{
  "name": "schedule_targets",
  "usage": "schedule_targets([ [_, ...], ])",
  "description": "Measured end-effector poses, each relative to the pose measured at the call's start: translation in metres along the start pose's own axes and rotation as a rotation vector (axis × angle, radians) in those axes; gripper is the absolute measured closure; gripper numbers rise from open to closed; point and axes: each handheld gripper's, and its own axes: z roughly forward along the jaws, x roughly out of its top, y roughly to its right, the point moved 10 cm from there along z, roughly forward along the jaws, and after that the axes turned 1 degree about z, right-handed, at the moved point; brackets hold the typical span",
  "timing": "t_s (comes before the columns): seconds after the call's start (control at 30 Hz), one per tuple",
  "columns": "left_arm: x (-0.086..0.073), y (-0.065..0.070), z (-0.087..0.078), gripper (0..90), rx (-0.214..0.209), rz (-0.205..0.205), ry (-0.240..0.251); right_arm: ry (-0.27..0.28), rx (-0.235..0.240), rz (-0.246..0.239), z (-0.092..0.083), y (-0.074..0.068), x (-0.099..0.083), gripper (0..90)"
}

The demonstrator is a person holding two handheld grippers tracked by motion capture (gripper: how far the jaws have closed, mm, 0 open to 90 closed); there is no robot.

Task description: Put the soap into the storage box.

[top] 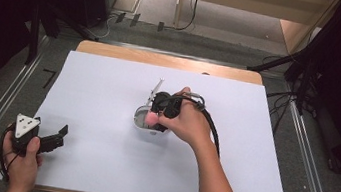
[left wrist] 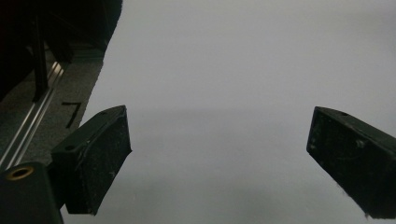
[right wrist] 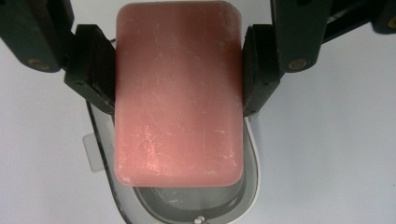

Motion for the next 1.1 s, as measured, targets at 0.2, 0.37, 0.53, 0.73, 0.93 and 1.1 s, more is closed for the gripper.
schedule_targets([
  [0.2,0.0,0.0,0.0,6.8,-0.001,-0.003,0.001,-0.003,0.014,-0.02,0.005,0.004,0.009,38.4],
  [0.37,0.0,0.0,0.0,6.8,-0.002,-0.005,0.001,-0.01,0.021,-0.025,0.013,0.006,0.011,38.4],
  [0.53,0.0,0.0,0.0,6.8,-0.003,-0.005,0.001,-0.006,0.02,-0.03,0.014,0.008,0.012,38.4],
  [0.73,0.0,0.0,0.0,6.8,-0.003,-0.004,0.001,-0.005,0.02,-0.024,0.015,0.008,0.012,38.4],
  [0.93,0.0,0.0,0.0,6.8,-0.003,-0.004,0.001,0.019,0.041,0.015,0.009,0.006,0.013,29.9],
  [1.1,0.0,0.0,0.0,6.8,-0.004,-0.005,0.001,0.047,0.021,0.066,-0.001,0.009,0.008,29.5],
])
